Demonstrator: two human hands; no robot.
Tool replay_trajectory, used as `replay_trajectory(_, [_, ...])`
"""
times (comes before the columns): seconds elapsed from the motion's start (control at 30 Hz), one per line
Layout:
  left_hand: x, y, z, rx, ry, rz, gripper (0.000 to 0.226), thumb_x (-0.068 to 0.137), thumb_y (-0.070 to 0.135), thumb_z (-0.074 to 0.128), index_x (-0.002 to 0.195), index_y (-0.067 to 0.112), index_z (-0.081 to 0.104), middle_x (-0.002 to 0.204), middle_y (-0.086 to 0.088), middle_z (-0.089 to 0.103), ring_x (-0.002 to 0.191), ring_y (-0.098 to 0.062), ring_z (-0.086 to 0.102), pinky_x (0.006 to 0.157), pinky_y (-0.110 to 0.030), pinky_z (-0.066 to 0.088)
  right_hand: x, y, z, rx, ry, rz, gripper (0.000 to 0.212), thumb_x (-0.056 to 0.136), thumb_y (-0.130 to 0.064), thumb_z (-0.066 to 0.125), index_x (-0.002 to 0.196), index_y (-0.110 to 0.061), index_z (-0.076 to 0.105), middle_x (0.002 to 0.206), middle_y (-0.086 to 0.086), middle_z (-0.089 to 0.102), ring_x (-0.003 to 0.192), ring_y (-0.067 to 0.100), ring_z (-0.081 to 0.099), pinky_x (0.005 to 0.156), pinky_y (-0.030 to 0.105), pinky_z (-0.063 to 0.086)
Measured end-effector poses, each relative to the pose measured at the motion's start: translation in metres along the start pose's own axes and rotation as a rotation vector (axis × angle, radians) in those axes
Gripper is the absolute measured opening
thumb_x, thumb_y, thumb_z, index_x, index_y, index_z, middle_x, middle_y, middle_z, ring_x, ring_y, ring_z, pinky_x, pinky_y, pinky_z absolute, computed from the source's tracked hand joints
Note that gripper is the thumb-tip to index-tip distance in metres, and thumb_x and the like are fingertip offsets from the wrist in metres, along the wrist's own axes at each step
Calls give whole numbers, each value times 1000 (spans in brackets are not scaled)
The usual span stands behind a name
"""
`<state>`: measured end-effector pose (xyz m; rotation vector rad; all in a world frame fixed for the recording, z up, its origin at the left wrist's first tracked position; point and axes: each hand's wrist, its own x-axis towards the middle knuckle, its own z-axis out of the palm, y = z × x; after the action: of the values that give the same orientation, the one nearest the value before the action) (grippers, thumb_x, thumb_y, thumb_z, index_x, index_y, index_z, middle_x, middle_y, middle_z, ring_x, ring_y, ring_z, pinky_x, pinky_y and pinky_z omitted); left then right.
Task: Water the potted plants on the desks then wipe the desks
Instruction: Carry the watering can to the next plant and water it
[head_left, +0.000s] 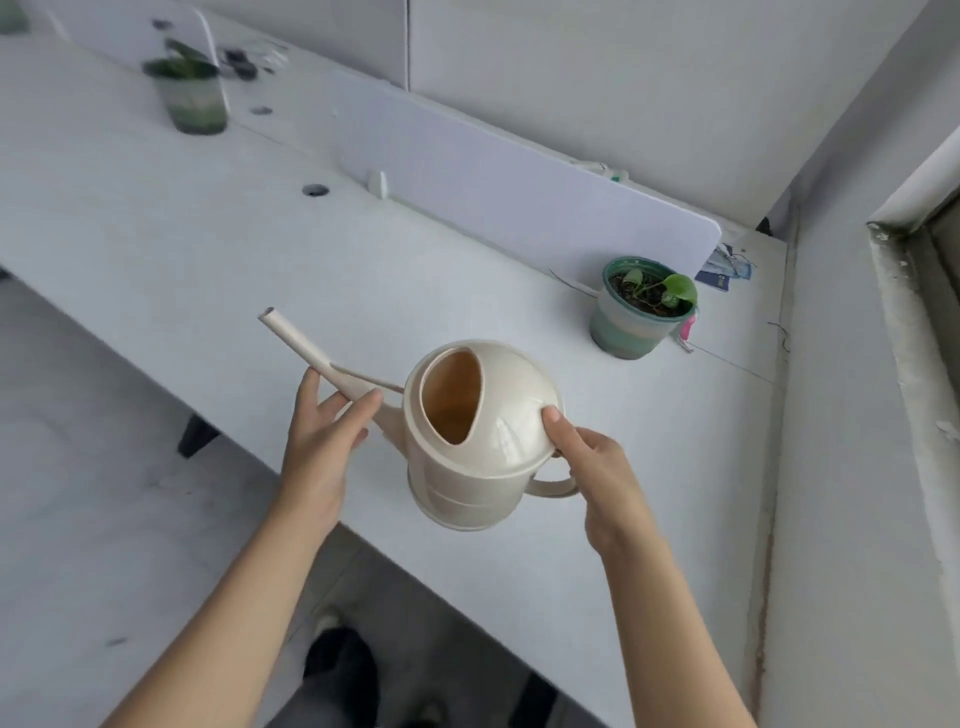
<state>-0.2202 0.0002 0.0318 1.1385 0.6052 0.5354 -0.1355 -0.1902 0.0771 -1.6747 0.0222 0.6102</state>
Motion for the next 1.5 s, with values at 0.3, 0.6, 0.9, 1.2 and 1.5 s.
replay_trajectory(0.3, [-49, 21, -126, -31, 270, 71, 59, 88, 20, 56, 141, 26, 31, 124, -10, 60, 116, -24, 56, 98, -36, 41, -22, 4, 99, -158, -317, 13, 33, 90, -48, 41, 76, -26, 62, 85, -9, 66, 89, 1, 54, 88, 21, 32])
replay_trajectory(0.6, [-74, 67, -260, -22, 431, 93, 51, 95, 11, 42, 142, 24, 29, 102, 5, 64, 101, -19, 60, 95, -36, 40, -57, 9, 235, -181, -368, -13, 49, 91, -46, 40, 57, -22, 64, 51, -18, 65, 76, 1, 54, 90, 28, 35])
replay_trajectory(0.9, [-66, 117, -375, -8, 427, 126, 51, 95, 10, 40, 142, 27, 28, 90, 17, 70, 100, -11, 61, 96, -35, 41, -78, 13, 360, -184, -369, -58, 49, 91, -49, 38, 57, -20, 58, 41, -17, 57, 67, 9, 47, 75, 28, 33])
replay_trajectory(1.2, [-21, 145, -457, -64, 529, 100, 54, 94, 13, 45, 143, 27, 29, 97, 14, 65, 101, -11, 60, 95, -35, 41, -62, -3, 469, -254, -442, -84, 28, 90, -38, 47, 74, -24, 65, 76, -10, 64, 88, 12, 52, 97, 38, 33])
replay_trajectory(1.5, [94, 201, -557, -53, 629, 118, 50, 91, 17, 50, 138, 26, 33, 97, 7, 65, 105, -19, 60, 94, -34, 41, 6, -44, 625, -244, -529, -111, 36, 89, -36, 47, 63, -17, 62, 57, -4, 61, 65, 12, 53, 68, 26, 36])
